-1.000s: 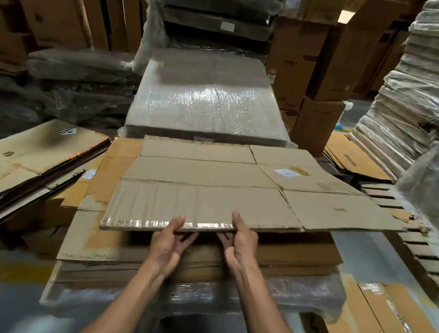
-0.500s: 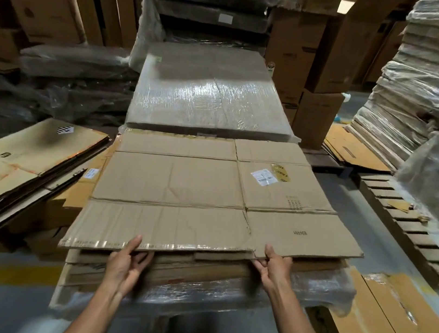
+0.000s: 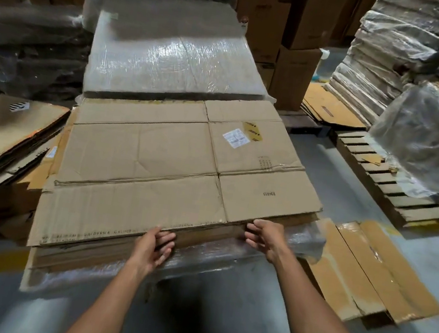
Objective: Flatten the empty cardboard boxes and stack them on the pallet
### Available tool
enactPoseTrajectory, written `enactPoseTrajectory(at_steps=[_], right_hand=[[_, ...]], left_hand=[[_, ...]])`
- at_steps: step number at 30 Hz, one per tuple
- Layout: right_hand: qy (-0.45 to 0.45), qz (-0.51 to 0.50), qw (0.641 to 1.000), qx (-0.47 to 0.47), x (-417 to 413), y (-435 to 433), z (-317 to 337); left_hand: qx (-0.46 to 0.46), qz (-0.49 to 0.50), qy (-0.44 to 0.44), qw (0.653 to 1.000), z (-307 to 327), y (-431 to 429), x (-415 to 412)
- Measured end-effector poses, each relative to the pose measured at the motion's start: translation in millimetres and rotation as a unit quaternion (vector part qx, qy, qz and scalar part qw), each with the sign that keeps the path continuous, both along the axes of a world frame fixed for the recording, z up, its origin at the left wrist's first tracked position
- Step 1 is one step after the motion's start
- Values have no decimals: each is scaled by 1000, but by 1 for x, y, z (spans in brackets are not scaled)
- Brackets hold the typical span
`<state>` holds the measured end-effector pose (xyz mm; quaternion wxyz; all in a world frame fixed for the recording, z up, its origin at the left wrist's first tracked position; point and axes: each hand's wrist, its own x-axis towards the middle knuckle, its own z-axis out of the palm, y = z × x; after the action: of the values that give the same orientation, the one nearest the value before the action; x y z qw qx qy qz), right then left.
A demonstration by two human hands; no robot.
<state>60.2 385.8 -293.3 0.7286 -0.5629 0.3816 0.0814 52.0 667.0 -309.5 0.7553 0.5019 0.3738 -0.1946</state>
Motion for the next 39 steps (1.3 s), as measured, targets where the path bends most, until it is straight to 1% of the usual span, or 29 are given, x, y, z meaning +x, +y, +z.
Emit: enactPoseTrajectory(at_steps=[3, 7, 11, 13, 17, 20, 23, 26, 29, 32, 35, 37, 39], right_hand=[[-35, -27, 999, -8, -16, -51, -3], [-49, -72, 995, -44, -43, -154, -15], [-16, -113, 989, -93, -78, -280, -40], [13, -113, 988, -109, -95, -346, -65], [87, -107, 983, -123, -123, -479, -144], [139, -86, 978, -128, -139, -563, -222], [183, -83, 971, -132, -146, -628, -319], [205, -69, 968, -130, -142, -672, -415], [208, -41, 968, -138, -126, -699, -491], [213, 24, 955, -203, -107, -717, -550], [230, 69, 930, -279, -95, -719, -586], [229, 61, 919, -316, -90, -714, -598], [229, 47, 909, -346, -88, -707, -612]], left_hand=[[33, -88, -29, 995, -6, -66, -4], [54, -193, -77, 977, -14, -181, -11], [58, -314, -94, 943, -30, -312, -30], [64, -352, -87, 930, -49, -375, -42], [87, -385, -28, 919, -127, -505, -59], [99, -408, 6, 908, -213, -585, -70], [114, -439, 26, 891, -311, -644, -78], [143, -437, 49, 887, -409, -684, -85], [187, -407, 80, 890, -491, -708, -84], [187, -373, 128, 900, -556, -722, -79], [150, -347, 179, 909, -594, -733, -75], [105, -318, 217, 917, -606, -741, -73], [67, -292, 225, 927, -613, -746, -72]])
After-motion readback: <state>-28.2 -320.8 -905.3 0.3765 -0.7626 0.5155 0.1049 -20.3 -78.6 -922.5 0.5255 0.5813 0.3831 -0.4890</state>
